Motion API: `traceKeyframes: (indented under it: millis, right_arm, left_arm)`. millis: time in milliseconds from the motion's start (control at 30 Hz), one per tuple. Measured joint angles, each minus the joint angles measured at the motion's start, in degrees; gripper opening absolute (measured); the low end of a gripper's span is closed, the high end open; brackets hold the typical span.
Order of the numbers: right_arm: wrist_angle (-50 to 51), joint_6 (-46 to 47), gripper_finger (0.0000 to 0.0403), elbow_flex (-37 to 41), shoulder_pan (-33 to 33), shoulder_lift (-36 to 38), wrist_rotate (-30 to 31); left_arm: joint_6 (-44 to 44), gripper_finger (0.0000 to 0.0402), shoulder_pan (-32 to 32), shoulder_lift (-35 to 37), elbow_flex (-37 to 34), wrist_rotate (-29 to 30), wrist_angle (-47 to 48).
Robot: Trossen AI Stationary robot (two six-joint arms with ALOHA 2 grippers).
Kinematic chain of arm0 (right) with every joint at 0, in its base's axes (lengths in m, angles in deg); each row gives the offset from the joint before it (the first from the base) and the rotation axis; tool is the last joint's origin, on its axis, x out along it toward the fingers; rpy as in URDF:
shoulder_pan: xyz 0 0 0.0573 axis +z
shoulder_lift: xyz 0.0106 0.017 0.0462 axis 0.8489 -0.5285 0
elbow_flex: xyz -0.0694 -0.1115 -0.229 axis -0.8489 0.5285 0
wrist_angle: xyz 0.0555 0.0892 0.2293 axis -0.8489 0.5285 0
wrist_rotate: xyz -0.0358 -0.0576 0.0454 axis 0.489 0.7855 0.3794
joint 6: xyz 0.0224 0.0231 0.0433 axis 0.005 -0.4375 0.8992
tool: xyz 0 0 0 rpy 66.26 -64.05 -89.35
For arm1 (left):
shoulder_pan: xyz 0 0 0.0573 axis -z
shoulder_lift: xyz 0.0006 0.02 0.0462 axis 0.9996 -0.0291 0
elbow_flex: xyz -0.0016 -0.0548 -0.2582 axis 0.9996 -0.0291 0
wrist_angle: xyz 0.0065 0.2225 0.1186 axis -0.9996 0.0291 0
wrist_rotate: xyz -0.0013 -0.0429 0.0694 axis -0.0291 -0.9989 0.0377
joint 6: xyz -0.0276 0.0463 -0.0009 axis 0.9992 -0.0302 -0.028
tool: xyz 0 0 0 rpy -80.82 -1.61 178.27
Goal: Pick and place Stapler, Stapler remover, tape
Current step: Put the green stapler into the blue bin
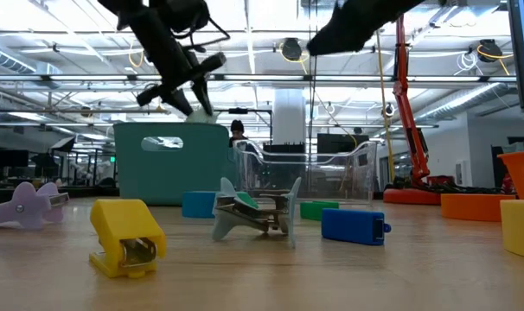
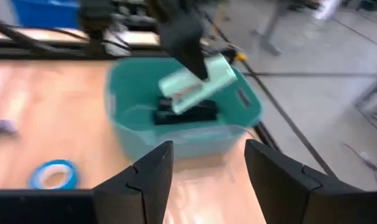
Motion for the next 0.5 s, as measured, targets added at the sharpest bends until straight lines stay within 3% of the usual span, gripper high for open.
traceKeyframes:
  millis: [300, 500]
  right_arm:
    - [8.24, 0.9, 0.0185, 0.0, -3.76, 5.63, -16.91]
    - [9.48, 2.59, 0.0183, 0.02, -4.54, 6.15, -20.46]
  left_arm:
    - [4.17, 0.0128, -1.99, -5.76, 0.04, -5.72, 0.18]
    - [3.36, 0.0128, -4.06, -9.66, 3.9, -6.82, 4.0]
